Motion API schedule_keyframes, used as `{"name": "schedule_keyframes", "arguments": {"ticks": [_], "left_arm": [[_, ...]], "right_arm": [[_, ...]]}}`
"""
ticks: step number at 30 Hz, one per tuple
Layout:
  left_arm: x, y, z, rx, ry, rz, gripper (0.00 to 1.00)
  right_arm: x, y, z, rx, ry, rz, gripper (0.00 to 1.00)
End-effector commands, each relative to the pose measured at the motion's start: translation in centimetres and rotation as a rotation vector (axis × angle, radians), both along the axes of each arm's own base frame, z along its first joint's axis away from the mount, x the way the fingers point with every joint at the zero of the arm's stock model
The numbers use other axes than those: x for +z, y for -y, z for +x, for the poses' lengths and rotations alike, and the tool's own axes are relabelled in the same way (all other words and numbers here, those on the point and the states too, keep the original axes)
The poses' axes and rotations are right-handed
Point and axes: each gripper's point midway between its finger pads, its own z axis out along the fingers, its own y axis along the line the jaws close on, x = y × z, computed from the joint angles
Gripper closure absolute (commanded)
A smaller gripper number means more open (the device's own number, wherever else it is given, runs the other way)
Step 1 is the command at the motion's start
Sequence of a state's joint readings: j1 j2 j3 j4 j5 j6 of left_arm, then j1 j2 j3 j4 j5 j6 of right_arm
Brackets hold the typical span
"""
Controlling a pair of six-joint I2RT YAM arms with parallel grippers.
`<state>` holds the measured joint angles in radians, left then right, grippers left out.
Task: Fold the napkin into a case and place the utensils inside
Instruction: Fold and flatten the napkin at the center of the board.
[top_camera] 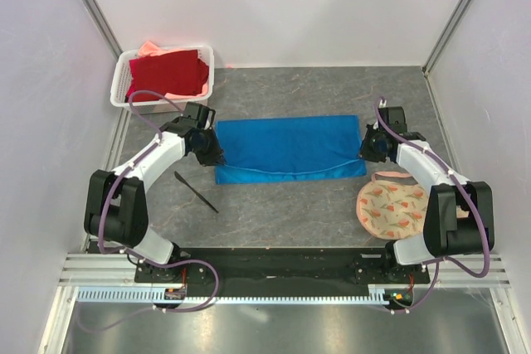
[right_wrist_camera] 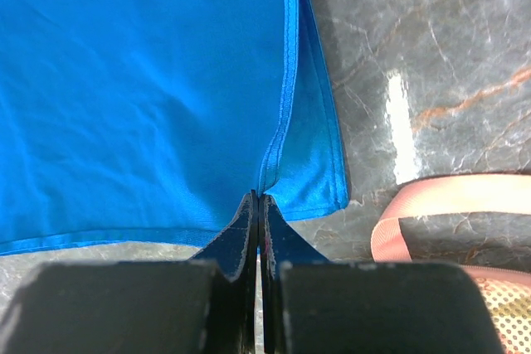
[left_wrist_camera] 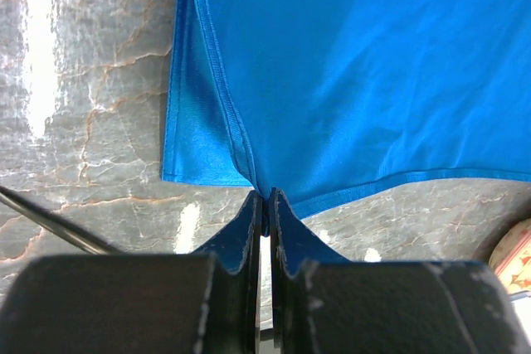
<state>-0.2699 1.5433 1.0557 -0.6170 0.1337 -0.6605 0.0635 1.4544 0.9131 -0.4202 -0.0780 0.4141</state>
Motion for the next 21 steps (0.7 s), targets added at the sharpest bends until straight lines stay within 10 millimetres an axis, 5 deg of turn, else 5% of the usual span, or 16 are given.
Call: {"name": "schedule_keyframes", "arguments": {"ticks": [1, 15, 21], "left_arm": [[0.3, -0.1, -0.4, -0.033, 0.020, 0.002, 0.98], [-4.1, -0.5, -2.2, -0.028, -0.078, 0.020, 0.98], [-3.7, -0.3, -1.3, -0.037, -0.062, 0.021, 0.98]], "right_arm": [[-0.5, 0.2, -0.9, 0.007, -0.015, -0.018, 1.00], [-3.4, 1.0, -2.0, -0.005, -0.078, -0.061, 1.00], [-2.6, 0.8, -0.8, -0.004, -0.053, -0.050, 1.00]]}}
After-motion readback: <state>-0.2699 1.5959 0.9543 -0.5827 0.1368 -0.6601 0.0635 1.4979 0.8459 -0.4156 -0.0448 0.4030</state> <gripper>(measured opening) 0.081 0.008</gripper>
